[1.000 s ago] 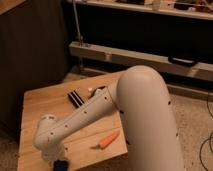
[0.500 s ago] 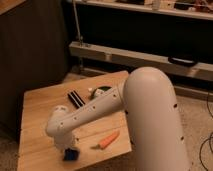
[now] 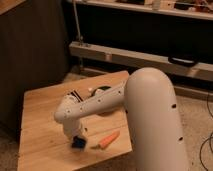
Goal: Wipe the white sponge on the table
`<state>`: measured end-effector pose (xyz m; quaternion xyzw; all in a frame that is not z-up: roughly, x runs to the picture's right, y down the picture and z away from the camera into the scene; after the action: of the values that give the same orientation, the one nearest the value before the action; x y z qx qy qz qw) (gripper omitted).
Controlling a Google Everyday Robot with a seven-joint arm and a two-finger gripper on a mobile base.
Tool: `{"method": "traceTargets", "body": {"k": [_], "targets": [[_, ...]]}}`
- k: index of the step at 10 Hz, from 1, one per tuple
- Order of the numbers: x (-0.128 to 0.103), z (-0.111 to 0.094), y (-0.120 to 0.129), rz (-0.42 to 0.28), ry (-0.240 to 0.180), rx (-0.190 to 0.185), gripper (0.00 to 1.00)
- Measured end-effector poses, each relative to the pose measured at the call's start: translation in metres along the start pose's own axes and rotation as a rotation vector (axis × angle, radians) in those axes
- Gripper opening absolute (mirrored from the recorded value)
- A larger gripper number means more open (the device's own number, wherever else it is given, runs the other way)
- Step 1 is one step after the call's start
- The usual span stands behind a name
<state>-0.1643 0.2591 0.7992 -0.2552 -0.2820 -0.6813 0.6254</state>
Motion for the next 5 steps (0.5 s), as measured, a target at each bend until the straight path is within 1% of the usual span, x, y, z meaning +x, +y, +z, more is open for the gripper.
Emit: {"method": "traceTargets", "body": {"k": [1,2,3,5], "targets": [[0.009,-0.001,0.002,0.014,0.008,-0.009,0.04],[0.02,-0.003,-0.001,0.022,0.017,-0.019,0.04],[0.026,-0.003,-0.011,0.021,0.021,-0.019,0.04],[0.042,-0.002,-0.042,0.003,0.025,-0.009,0.04]]}}
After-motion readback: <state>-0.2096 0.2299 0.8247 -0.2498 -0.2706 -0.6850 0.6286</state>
